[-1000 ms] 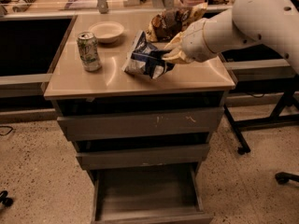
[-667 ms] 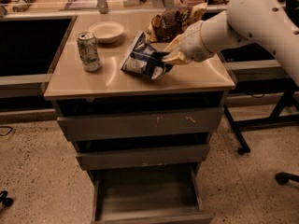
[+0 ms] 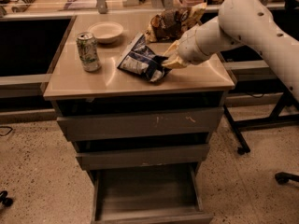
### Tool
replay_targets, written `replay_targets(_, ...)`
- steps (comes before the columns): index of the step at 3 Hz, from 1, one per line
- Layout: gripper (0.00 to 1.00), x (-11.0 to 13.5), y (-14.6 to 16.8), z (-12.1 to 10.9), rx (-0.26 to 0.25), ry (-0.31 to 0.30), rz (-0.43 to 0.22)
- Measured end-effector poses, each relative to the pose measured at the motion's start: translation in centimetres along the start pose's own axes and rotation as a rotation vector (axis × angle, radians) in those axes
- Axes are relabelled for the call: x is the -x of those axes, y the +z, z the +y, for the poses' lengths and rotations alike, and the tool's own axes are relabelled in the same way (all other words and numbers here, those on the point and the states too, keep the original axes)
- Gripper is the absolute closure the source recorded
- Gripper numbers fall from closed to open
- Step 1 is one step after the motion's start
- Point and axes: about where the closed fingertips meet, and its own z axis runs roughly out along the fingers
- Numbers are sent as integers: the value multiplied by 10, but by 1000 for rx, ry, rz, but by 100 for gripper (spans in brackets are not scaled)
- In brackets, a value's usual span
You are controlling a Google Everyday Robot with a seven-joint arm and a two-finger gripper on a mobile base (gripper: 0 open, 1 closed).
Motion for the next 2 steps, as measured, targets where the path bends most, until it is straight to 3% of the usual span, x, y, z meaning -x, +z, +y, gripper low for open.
replay_targets(2, 37, 0, 0, 0, 0, 0, 0)
